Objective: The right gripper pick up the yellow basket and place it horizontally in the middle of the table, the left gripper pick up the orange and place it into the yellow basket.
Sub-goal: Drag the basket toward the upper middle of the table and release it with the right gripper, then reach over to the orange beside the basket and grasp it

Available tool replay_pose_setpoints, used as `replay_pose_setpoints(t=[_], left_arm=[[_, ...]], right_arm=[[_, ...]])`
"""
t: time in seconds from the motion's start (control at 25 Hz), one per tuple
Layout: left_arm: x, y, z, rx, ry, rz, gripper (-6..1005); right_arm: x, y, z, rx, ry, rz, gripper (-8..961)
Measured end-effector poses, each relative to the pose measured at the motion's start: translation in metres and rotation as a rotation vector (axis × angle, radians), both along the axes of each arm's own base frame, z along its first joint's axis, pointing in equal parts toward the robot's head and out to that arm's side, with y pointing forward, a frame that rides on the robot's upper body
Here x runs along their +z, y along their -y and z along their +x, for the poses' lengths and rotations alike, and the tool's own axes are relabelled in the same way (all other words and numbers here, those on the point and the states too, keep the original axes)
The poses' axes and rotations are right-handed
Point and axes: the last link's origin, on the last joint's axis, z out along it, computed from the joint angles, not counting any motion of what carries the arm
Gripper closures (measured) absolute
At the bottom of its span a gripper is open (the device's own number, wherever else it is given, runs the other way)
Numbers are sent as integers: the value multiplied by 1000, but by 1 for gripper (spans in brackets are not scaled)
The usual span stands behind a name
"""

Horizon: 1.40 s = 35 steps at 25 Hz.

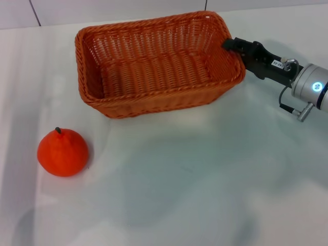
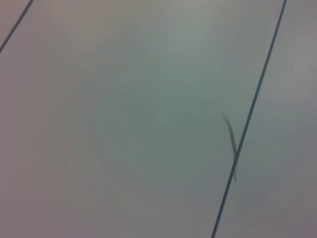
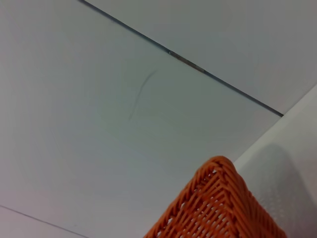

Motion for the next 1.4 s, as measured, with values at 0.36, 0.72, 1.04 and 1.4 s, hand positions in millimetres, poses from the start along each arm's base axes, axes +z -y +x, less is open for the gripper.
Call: replay_pose_setpoints(t=[0.36,0.72,1.04,1.4], left_arm=[[3,1,-3,-12,30,-6,305],[4,0,-1,-39,33,-18,303],[16,4,-3,-188,43,-137,301],[16,24,-6,-307,-79,-310,298]], right_arm=[[14,13,10,16,-35,31,370],[53,26,32,4,-39,178,377],[137,47,14,404,243,647,375],[147,48,23,419,864,1092,340]])
